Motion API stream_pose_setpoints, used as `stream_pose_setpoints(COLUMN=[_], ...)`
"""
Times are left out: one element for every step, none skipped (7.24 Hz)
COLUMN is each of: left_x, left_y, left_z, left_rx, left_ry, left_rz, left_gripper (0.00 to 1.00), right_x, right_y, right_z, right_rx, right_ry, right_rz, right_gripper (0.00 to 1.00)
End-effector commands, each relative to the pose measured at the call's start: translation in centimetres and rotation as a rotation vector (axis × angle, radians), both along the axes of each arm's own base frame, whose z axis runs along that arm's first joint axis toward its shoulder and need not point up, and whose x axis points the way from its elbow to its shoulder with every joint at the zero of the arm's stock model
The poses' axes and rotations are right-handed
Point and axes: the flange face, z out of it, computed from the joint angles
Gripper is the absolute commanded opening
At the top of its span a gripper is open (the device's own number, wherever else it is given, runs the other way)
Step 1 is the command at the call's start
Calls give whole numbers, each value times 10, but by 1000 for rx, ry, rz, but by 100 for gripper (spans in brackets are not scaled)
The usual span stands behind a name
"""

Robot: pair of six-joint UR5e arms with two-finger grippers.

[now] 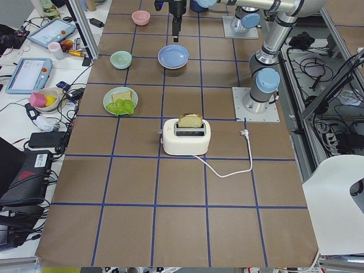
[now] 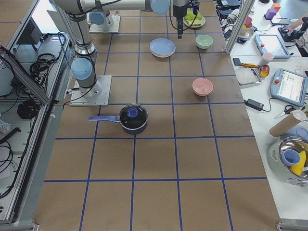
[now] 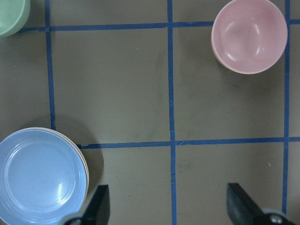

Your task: Stack three plates with pink and blue

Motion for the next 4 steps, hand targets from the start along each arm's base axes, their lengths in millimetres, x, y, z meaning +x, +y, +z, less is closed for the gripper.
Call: stream_pose_setpoints(left_x=[-11,-10,-10,-10], left_y=[1,1,1,1], left_z=[4,4,4,4], left_rx=[-7,-8,-8,-8], left_ry=[91,90,88,88], left_rz=[6,7,9,10], left_gripper=[100,100,100,100], right_x=[-2,-4,-2,-2], right_y=[17,19,21,26], right_z=[-9,-8,-10,-5], right_rx=[25,27,31,24], right_ry=[-4,-5,0,5], right_rz=[-5,9,37,45], right_gripper=[100,100,100,100])
